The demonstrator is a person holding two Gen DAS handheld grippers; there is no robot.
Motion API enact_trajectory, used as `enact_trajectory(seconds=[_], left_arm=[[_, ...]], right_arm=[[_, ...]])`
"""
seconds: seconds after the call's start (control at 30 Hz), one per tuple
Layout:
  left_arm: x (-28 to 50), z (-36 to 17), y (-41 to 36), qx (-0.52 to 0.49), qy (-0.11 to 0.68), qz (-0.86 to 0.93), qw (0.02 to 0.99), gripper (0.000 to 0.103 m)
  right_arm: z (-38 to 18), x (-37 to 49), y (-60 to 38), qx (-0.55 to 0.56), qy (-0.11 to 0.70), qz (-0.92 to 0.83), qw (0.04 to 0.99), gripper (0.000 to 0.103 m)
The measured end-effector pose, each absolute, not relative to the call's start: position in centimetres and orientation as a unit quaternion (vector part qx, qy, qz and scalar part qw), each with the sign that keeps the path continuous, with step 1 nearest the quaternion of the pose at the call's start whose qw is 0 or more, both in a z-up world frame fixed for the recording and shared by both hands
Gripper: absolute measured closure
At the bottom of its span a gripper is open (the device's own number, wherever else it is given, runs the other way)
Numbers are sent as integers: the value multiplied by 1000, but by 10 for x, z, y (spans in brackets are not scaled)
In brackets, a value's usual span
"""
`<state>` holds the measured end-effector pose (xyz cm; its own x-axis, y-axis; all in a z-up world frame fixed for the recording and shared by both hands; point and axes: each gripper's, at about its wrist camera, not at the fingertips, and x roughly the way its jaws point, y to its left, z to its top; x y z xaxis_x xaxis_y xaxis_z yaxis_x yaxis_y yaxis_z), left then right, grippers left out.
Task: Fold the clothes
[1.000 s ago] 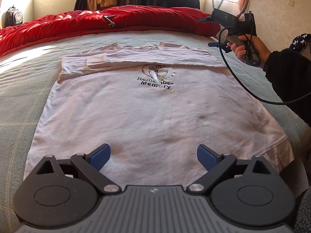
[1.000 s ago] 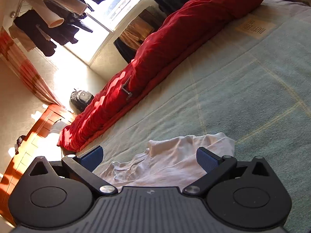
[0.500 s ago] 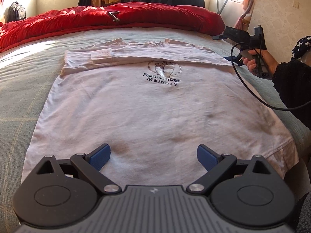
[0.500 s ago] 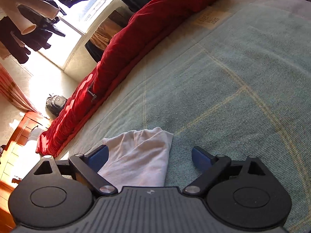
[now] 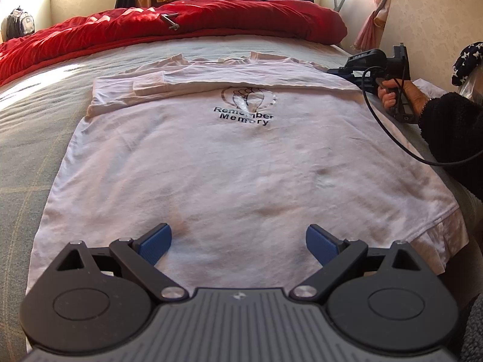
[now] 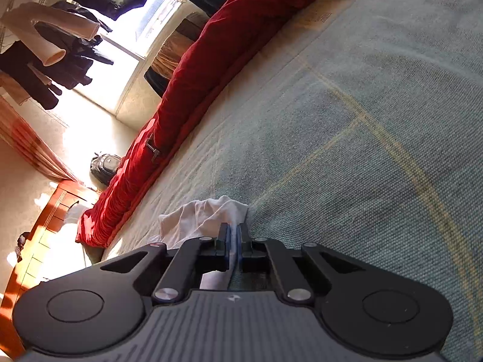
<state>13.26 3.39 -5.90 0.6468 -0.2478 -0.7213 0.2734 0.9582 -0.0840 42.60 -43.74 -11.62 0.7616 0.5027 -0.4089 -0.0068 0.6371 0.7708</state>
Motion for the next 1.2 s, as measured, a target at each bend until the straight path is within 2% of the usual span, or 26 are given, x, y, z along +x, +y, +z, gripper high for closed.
enact_trajectory(seconds=[0.17,0.23,0.33,0.4,0.47,0.53,0.57,0.6,0.63,0.77,1.03,1.17,1.2], left_arm=[[132,-58,32,18,392,-145,908,7],[132,-58,33,14,392,-148,908,7],[132,-58,34,13,391,-149,908,7],[132,-59,33,14,391,-148,908,7],[132,-59,32,16,392,-147,908,7],[132,-59,32,17,392,-148,908,7],[132,-59,33,16,392,-148,908,7],[131,-59,33,16,392,-149,908,7],[131,-58,34,15,392,-149,908,7],[130,-58,34,15,391,-149,908,7],[143,-44,49,-15,376,-147,915,7],[171,-22,71,-65,358,-152,919,9],[177,-17,77,-77,353,-154,920,10]], right_arm=[[-90,410,-442,399,256,154,867,101],[-87,412,-444,385,270,132,872,101],[-83,414,-447,367,291,102,878,93],[-88,412,-443,383,299,121,866,52],[-94,416,-429,366,319,120,866,41],[-100,421,-418,362,329,117,864,44],[-100,421,-414,358,326,120,866,54],[-100,422,-409,354,325,122,868,86],[-100,422,-404,346,327,124,871,100],[-89,413,-388,285,302,88,905,100],[-76,390,-403,293,293,43,909,91],[-62,362,-394,274,294,62,914,76],[-58,354,-389,267,292,71,916,69]])
